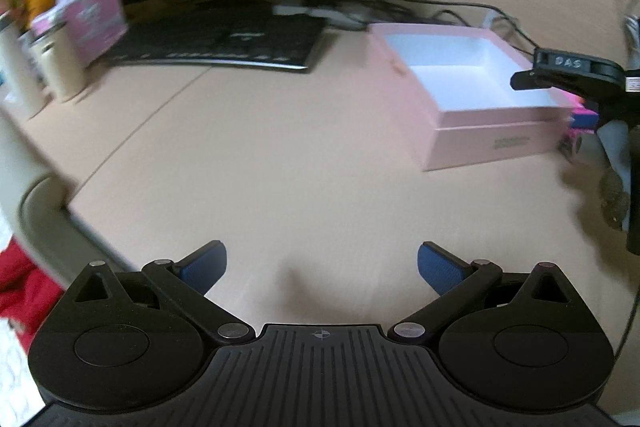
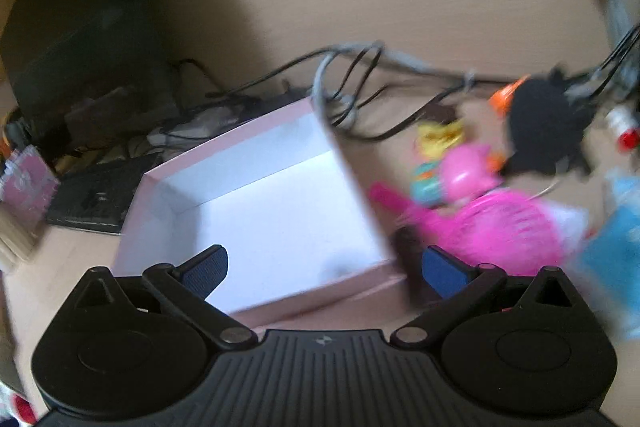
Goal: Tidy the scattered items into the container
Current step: 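Move both tools toward the scattered items beside the pink box, then grasp the pink toy net with the right gripper and lift it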
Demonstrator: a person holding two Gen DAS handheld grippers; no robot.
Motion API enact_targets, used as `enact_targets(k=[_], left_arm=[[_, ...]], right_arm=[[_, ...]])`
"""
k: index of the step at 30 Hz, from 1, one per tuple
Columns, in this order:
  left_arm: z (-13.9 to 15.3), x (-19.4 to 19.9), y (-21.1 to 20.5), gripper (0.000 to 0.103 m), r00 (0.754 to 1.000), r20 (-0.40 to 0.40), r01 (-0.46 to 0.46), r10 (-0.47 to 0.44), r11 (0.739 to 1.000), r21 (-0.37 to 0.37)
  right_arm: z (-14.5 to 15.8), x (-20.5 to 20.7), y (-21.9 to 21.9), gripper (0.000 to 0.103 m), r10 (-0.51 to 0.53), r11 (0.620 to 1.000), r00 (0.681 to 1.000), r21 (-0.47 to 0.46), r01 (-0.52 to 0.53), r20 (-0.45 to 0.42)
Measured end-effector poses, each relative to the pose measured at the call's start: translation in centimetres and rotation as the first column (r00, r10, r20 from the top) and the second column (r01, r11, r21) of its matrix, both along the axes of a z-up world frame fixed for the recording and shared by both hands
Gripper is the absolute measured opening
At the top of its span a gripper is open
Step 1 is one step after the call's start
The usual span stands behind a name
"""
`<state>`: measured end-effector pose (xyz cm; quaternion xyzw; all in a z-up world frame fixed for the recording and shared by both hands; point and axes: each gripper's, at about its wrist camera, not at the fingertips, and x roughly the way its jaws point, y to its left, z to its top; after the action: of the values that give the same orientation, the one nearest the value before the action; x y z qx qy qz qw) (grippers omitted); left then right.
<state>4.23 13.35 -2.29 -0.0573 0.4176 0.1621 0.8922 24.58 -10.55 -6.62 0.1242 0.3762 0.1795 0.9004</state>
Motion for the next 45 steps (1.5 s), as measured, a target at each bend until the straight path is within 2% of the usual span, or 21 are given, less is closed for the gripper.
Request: enact_targets(k=[2, 4, 6, 7, 10, 14, 17, 19, 22, 23, 25, 28, 31, 33, 36, 38, 40, 42, 43, 45], left_arm=[[0.0, -0.2, 0.7, 0.103, 0.999, -0.004, -0.038, 0.038, 0.999, -0.004], [0.1, -0.2, 1.1, 0.103, 0.998, -0.004, -0.056, 0.056, 0.998, -0.006], [0.2, 0.1, 1.3, 0.103, 0.999, 0.001, -0.05, 0.05, 0.999, -0.008], [0.3, 0.3, 1.2, 0.103, 0.999, 0.006, -0.04, 0.04, 0.999, -0.01], [0.3, 1.4, 0.4, 0.103, 1.0, 0.02, 0.02, -0.019, 1.0, -0.019], [0.4, 3.6, -1.9, 0.103, 0.987, 0.069, 0.149, -0.147, 0.989, -0.024], [0.6, 5.7, -4.3, 0.103, 0.954, 0.111, 0.281, -0.277, 0.96, -0.018], [0.9, 7.3, -6.5, 0.103, 0.917, 0.131, 0.381, -0.377, 0.924, -0.009], [1.4, 10.3, -10.1, 0.103, 0.846, 0.145, 0.515, -0.512, 0.857, 0.02], [1.6, 11.1, -10.9, 0.103, 0.836, 0.136, 0.533, -0.532, 0.846, 0.032], [1.9, 11.7, -11.4, 0.103, 0.844, 0.144, 0.514, -0.516, 0.856, 0.055], [1.7, 11.7, -9.9, 0.103, 0.888, 0.144, 0.432, -0.436, 0.9, 0.062], [0.7, 11.4, -7.5, 0.103, 0.938, 0.134, 0.321, -0.321, 0.947, 0.024], [-0.2, 11.7, -6.3, 0.103, 0.954, 0.11, 0.282, -0.278, 0.959, -0.023], [-1.3, 12.8, -5.9, 0.103, 0.955, 0.093, 0.29, -0.281, 0.951, -0.108], [-1.4, 13.8, -6.4, 0.103, 0.946, 0.116, 0.317, -0.303, 0.94, -0.127], [-1.3, 14.6, -6.9, 0.103, 0.937, 0.138, 0.339, -0.321, 0.93, -0.144], [-1.0, 15.1, -6.8, 0.103, 0.918, 0.175, 0.385, -0.355, 0.902, -0.193], [-0.8, 15.0, -6.7, 0.103, 0.913, 0.189, 0.398, -0.362, 0.892, -0.216], [0.1, 14.2, -6.3, 0.103, 0.909, 0.21, 0.404, -0.361, 0.887, -0.225]], right_arm=[[0.0, -0.1, 1.5, 0.103, 0.049, 0.998, 0.999, 0.042, -0.048, -0.01], [-0.1, -0.2, 2.7, 0.103, 0.192, 0.969, 0.981, 0.163, -0.184, -0.036], [0.1, -0.8, 3.3, 0.103, 0.246, 0.944, 0.968, 0.239, -0.228, -0.048], [0.3, -1.4, 3.4, 0.103, 0.244, 0.946, 0.969, 0.228, -0.23, -0.038], [1.5, -4.0, 2.5, 0.103, 0.194, 0.973, 0.981, 0.119, -0.196, 0.025], [2.3, -8.0, -2.0, 0.103, 0.098, 0.995, 0.992, -0.003, -0.098, 0.074], [1.8, -11.4, -6.3, 0.103, 0.027, 0.997, 0.998, -0.077, -0.022, 0.059], [1.2, -13.6, -8.3, 0.103, -0.002, 0.994, 0.999, -0.108, 0.006, 0.034], [0.1, -15.4, -9.5, 0.103, -0.023, 0.989, 1.0, -0.144, 0.022, -0.001], [-0.2, -15.8, -9.8, 0.103, -0.035, 0.988, 0.999, -0.15, 0.033, -0.014], [-0.8, -16.6, -10.1, 0.103, -0.057, 0.988, 0.997, -0.144, 0.051, -0.041], [-1.8, -17.3, -11.4, 0.103, -0.078, 0.991, 0.994, -0.118, 0.068, -0.079], [-2.0, -17.7, -11.7, 0.103, -0.09, 0.991, 0.992, -0.104, 0.081, -0.086], [-1.9, -17.6, -12.0, 0.103, -0.097, 0.992, 0.991, -0.086, 0.089, -0.09], [-2.0, -17.2, -12.5, 0.103, -0.121, 0.992, 0.988, -0.045, 0.118, -0.093], [-1.9, -16.9, -12.4, 0.103, -0.132, 0.991, 0.986, -0.041, 0.128, -0.105], [-1.7, -16.2, -11.9, 0.103, -0.08, 0.996, 0.988, -0.05, 0.074, -0.131], [-1.3, -15.2, -11.3, 0.103, -0.044, 0.998, 0.987, -0.042, 0.038, -0.153], [-0.8, -14.9, -10.9, 0.103, -0.052, 0.997, 0.992, -0.056, 0.046, -0.111], [0.4, -14.1, -9.3, 0.103, -0.055, 0.982, 0.998, -0.18, 0.059, 0.03]])
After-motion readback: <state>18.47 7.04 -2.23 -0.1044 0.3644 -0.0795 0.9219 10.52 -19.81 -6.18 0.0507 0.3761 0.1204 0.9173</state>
